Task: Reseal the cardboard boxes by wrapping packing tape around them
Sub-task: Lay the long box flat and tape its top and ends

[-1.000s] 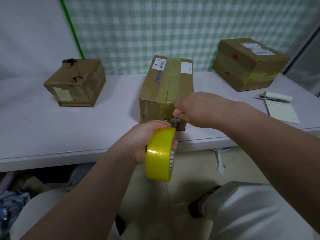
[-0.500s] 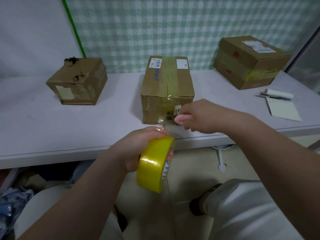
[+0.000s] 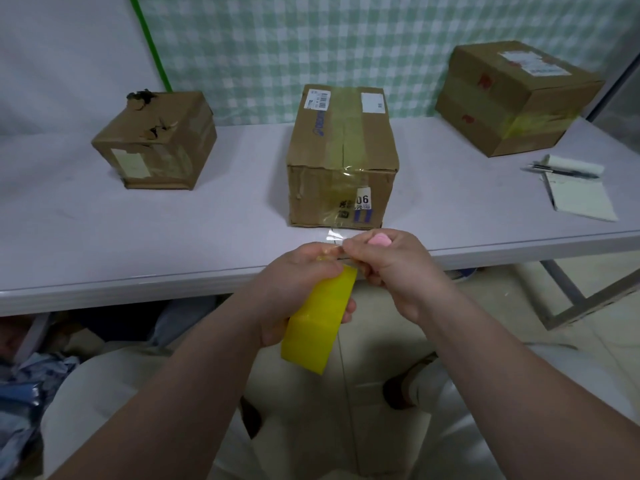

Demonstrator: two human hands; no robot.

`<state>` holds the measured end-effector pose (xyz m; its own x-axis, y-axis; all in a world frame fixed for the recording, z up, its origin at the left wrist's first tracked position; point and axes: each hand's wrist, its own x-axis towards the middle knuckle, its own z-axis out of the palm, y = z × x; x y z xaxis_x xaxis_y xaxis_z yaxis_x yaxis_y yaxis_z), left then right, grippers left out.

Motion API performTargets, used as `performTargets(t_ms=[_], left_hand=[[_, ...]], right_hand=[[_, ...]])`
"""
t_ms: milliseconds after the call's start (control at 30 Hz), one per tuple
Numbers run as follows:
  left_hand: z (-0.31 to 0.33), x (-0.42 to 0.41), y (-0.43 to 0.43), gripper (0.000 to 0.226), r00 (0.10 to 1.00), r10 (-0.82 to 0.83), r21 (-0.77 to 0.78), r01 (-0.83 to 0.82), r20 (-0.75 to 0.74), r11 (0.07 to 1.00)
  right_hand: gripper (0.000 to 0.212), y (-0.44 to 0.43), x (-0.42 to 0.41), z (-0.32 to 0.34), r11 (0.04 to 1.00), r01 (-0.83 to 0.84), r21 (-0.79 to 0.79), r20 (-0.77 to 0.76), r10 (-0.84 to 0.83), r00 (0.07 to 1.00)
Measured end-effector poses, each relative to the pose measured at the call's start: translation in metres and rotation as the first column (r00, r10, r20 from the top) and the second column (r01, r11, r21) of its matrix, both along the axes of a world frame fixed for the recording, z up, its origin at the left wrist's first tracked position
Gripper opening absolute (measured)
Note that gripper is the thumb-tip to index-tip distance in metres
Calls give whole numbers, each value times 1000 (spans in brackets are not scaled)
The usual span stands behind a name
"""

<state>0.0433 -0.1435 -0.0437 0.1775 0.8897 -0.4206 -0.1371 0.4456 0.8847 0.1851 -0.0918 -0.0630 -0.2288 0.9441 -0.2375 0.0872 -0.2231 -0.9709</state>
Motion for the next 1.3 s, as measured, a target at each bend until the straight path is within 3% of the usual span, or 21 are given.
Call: performTargets(t_ms=[133, 267, 533, 767, 1000, 1133, 1300], left_hand=[[-5, 0, -2, 64, 989, 19, 140, 2, -148, 990], [-7, 2, -7, 54, 948, 2, 262, 86, -319, 961], [-7, 2, -5, 46, 984, -32, 193, 66, -177, 979], [-4, 0, -7, 32, 982, -51, 184, 84, -181, 979], [0, -1, -10, 25, 973, -37, 234, 91, -229, 968], [3, -2, -8, 34, 952, 28, 278, 60, -305, 959], [7, -10, -6, 41, 882, 120, 354, 55, -455, 934]], right_hand=[[19, -2, 1, -1, 992, 71, -107, -40, -76, 996], [15, -3, 3, 1, 987, 82, -140, -69, -92, 993], [21, -7, 7, 4, 998, 56, -2, -146, -56, 988], [18, -7, 5, 2, 989, 70, 127, -126, -54, 991], [19, -3, 3, 2, 956, 120, 266, 82, -146, 986], [23, 0, -4, 8, 911, 114, 396, 306, -248, 919], [38, 14, -12, 9, 881, 31, 471, 461, -276, 844]])
